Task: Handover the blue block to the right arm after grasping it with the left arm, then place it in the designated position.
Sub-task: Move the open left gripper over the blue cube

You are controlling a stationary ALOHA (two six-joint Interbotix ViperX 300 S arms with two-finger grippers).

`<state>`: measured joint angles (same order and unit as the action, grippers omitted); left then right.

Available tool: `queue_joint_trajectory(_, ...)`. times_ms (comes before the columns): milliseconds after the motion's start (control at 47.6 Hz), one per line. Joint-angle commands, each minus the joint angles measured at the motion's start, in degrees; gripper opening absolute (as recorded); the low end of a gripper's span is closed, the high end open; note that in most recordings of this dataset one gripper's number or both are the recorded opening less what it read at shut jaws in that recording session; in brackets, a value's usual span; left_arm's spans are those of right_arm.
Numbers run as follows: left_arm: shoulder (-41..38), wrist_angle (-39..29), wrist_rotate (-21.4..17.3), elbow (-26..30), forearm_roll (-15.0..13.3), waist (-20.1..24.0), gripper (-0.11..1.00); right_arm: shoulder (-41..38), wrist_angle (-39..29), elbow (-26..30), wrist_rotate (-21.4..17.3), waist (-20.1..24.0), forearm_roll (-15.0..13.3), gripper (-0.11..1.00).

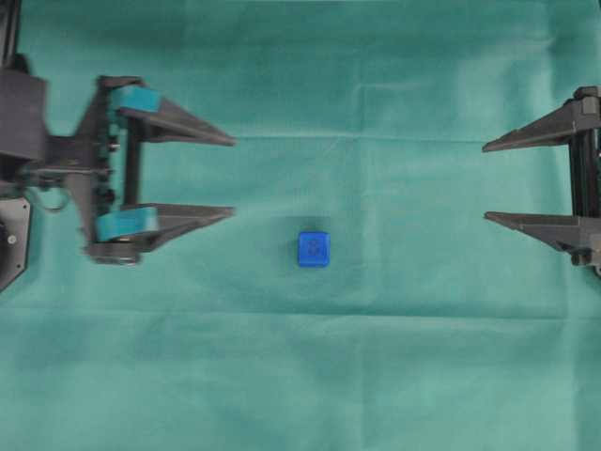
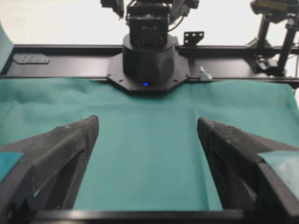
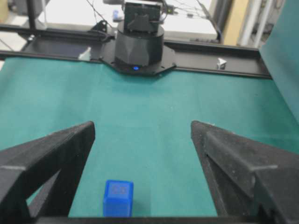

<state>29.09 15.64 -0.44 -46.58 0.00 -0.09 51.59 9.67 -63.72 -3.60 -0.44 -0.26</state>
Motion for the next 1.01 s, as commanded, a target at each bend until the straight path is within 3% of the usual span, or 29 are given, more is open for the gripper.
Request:
queue_joint_trajectory(0,-3.1,0.6,-0.1,4.1,0.1,0.2,1.0,-0.4,0.4,1.4,0.1,-0.2,-0.2,0.94)
queue_joint_trajectory(357,-12.1,-3.2,0.2,13.4,0.1,0.1,1.0,-1.1,0.7,1.3,0.1,-0.2,-0.2,0.94)
queue_joint_trajectory(735,-14.7,-9.2,0.6,16.9,0.1,0.2,1.0,-1.1,0.9,1.3,0.1,-0.3,-0.2,0.94)
queue_joint_trajectory(818,-15.4,-12.6,0.9,17.9,0.0,0.2,1.0,-1.1,0.9,1.3,0.1,-0.2,-0.2,0.94)
queue_joint_trajectory(986,-19.1,-28.3,1.7,24.5,-0.1,0.2,1.0,-1.1,0.9,1.3,0.0,-0.2,-0.2,0.94)
